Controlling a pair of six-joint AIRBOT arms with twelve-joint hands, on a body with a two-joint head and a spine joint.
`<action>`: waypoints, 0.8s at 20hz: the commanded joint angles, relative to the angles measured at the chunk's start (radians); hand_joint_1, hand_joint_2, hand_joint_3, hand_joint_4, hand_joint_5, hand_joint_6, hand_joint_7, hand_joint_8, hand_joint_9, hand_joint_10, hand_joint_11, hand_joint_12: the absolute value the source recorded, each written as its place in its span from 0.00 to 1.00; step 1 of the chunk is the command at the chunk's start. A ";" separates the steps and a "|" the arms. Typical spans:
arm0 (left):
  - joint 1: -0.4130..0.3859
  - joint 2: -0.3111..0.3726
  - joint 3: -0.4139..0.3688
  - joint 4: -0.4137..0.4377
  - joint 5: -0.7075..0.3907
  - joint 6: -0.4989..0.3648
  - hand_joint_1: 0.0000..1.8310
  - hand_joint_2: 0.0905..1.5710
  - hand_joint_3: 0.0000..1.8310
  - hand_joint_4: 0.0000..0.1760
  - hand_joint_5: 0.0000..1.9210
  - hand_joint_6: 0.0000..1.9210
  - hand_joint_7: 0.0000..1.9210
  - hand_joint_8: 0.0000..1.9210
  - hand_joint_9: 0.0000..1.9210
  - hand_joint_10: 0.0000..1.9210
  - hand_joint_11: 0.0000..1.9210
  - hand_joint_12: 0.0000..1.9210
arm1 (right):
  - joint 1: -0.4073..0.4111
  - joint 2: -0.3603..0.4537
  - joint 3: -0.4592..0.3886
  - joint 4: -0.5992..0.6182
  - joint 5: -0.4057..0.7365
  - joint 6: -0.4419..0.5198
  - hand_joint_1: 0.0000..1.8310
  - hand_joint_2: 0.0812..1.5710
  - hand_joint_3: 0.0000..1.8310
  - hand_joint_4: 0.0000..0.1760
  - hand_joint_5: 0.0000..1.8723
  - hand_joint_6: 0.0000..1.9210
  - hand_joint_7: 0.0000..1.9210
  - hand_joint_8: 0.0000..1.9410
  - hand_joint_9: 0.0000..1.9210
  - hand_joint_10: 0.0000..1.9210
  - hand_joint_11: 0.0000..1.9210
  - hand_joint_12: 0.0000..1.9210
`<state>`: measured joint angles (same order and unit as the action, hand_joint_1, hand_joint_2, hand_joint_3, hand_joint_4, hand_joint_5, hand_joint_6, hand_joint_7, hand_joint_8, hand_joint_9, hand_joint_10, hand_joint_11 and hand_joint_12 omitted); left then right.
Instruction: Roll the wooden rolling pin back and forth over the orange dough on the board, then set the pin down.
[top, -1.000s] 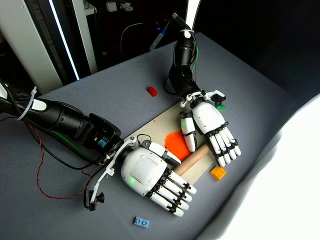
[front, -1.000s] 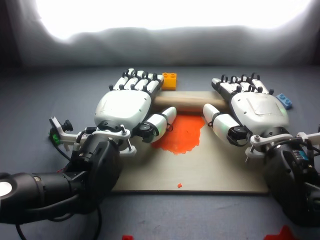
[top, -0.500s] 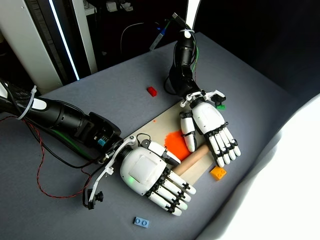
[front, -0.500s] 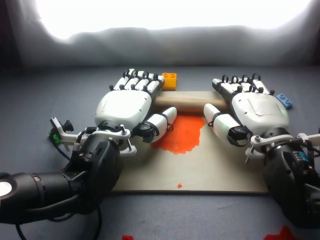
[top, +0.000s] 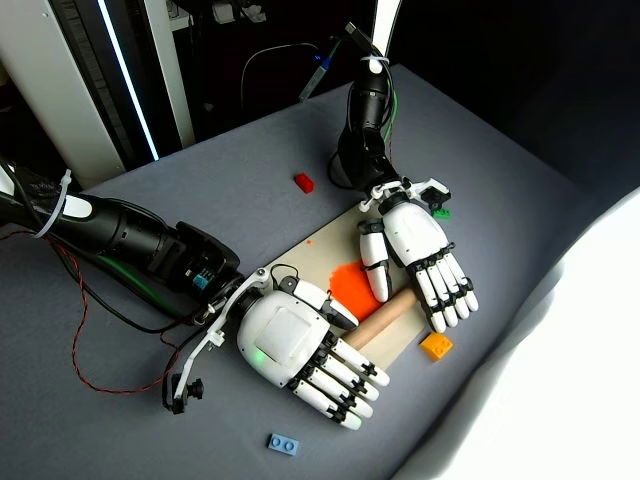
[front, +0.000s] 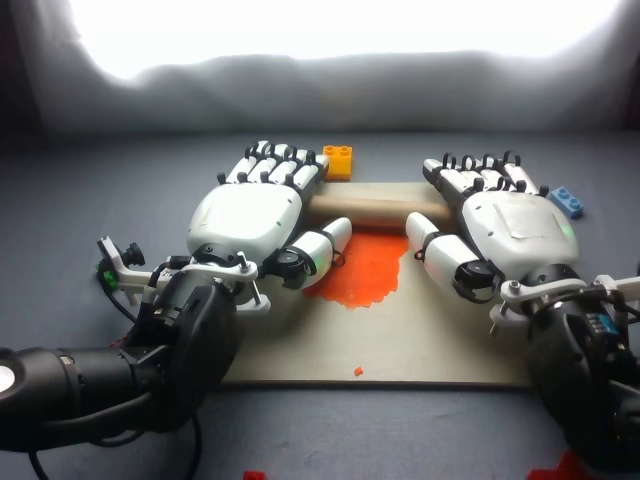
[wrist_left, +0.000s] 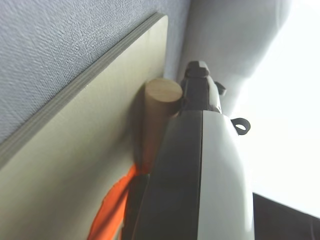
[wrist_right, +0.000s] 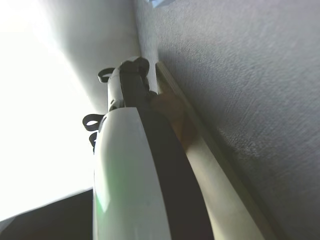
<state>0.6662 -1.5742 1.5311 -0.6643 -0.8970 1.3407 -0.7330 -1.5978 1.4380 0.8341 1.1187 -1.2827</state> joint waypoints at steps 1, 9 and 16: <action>0.006 0.002 -0.006 0.035 -0.060 -0.005 0.00 0.95 0.00 0.00 0.07 0.00 0.07 0.00 0.04 0.00 0.00 0.00 | -0.003 0.002 -0.006 -0.055 0.092 -0.001 0.00 1.00 0.02 0.00 0.16 0.00 0.17 0.00 0.13 0.00 0.00 0.25; 0.013 0.013 -0.031 0.035 -0.040 0.004 0.00 0.95 0.00 0.00 0.08 0.00 0.09 0.00 0.06 0.00 0.01 0.00 | -0.029 0.006 -0.066 -0.055 0.124 -0.025 0.00 1.00 0.03 0.00 0.16 0.00 0.17 0.00 0.14 0.00 0.00 0.27; 0.020 0.029 -0.060 0.034 -0.020 0.020 0.00 0.95 0.00 0.00 0.09 0.01 0.09 0.00 0.06 0.01 0.01 0.00 | -0.046 0.008 -0.104 -0.055 0.149 -0.035 0.00 1.00 0.02 0.00 0.16 0.00 0.17 0.00 0.13 0.00 0.00 0.24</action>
<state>0.6781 -1.5417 1.4754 -0.6575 -0.8967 1.3647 -0.7738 -1.5894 1.3361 0.8223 1.2205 -1.3231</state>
